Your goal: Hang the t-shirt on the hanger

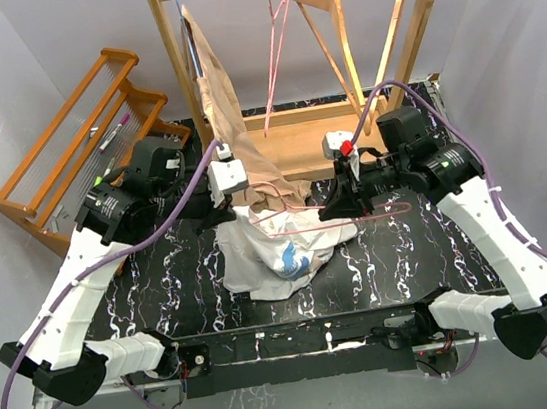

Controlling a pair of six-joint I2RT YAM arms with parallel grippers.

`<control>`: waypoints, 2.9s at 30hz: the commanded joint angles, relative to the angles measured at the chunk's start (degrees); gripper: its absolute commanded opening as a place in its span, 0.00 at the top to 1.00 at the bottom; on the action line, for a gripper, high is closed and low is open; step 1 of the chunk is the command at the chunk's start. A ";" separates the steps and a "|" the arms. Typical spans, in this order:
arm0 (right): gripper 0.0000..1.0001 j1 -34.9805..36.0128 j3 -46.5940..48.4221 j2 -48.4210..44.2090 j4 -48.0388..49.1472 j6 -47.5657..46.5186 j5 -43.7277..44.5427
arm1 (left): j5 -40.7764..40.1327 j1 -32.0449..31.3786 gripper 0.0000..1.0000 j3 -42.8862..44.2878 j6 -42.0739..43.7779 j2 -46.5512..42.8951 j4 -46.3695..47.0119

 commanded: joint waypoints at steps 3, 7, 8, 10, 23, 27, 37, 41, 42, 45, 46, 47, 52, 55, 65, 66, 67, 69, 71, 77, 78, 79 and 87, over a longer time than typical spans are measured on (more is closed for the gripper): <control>0.92 -0.31 5.45 3.21 -0.78 -5.39 -8.98 | -2.08 -0.24 1.00 -3.30 2.38 -4.43 0.12; 0.92 -0.38 5.06 3.72 -2.33 -8.01 -9.43 | -4.01 -0.24 1.00 -5.73 3.04 -6.93 0.16; 0.92 -0.32 5.33 4.31 -3.16 -8.96 -9.53 | -4.26 -0.24 1.00 -6.19 3.24 -7.26 -0.06; 0.92 -0.38 5.47 5.14 -4.03 -10.68 -10.11 | -4.60 -0.24 1.00 -6.69 3.38 -7.60 -0.18; 0.92 -0.26 15.09 17.48 -12.93 -24.42 -8.11 | -2.80 -0.24 1.00 -7.40 5.20 -6.90 0.88; 0.92 -0.32 16.73 20.00 -15.18 -26.01 -5.50 | -1.93 -0.24 1.00 -7.57 5.54 -6.80 1.43; 0.92 -0.31 19.63 20.65 -16.42 -26.14 -7.96 | -0.37 -0.25 1.00 -10.44 8.16 -7.01 3.27; 0.92 -0.30 19.52 18.96 -16.52 -25.47 -9.65 | -0.39 -0.24 1.00 -12.53 9.28 -7.33 5.67; 0.92 -0.31 19.25 18.55 -16.52 -25.43 -10.20 | -0.26 -0.24 1.00 -12.83 9.47 -7.15 6.28; 0.92 -0.28 18.48 17.90 -16.57 -25.13 -11.05 | 0.10 -0.15 1.00 -13.56 9.36 -6.61 8.57; 0.92 -0.23 18.21 17.64 -16.57 -25.08 -11.21 | 0.00 -0.17 1.00 -13.79 9.37 -6.48 9.46; 0.92 -0.22 17.91 17.38 -16.57 -24.93 -11.38 | -0.11 -0.16 1.00 -14.06 9.42 -6.38 10.30; 0.92 -0.22 17.76 16.34 -16.57 -24.46 -11.81 | -0.26 -0.09 1.00 -14.60 9.68 -5.27 13.57; 0.92 -0.27 17.98 16.06 -16.57 -24.45 -12.34 | 0.05 -0.06 1.00 -14.59 8.91 -4.17 15.93; 0.92 -0.25 16.70 15.20 -13.73 -23.14 -10.68 | 6.02 -0.02 1.00 -8.35 4.72 0.83 18.17; 0.92 -0.23 16.21 14.94 -12.71 -22.47 -10.09 | 6.40 -0.07 1.00 -7.30 4.12 1.18 17.61; 0.92 -0.36 15.63 14.56 -11.61 -21.72 -9.71 | 6.40 -0.07 1.00 -6.39 3.72 1.27 17.01; 0.92 -0.50 14.07 13.70 -8.65 -19.86 -9.34 | 6.16 -0.06 1.00 -5.61 3.29 0.53 16.26; 0.92 -0.72 12.46 12.81 -5.66 -17.95 -9.56 | 5.42 -0.07 1.00 -6.03 2.66 -1.01 16.06; 0.92 -1.34 10.70 12.22 -1.99 -15.87 -10.50 | 4.03 -0.06 1.00 -7.45 0.20 -4.36 14.85; 0.92 -1.35 10.70 12.26 -1.87 -15.93 -10.63 | 4.04 -0.06 1.00 -7.74 -0.30 -4.68 15.22; 0.92 -1.46 10.76 12.22 -1.71 -16.01 -10.63 | 4.10 -0.06 1.00 -8.03 -1.12 -4.72 15.69; 0.92 -1.77 10.73 11.49 2.45 -12.85 -11.27 | 7.64 -0.18 1.00 -9.18 -5.38 -2.96 20.96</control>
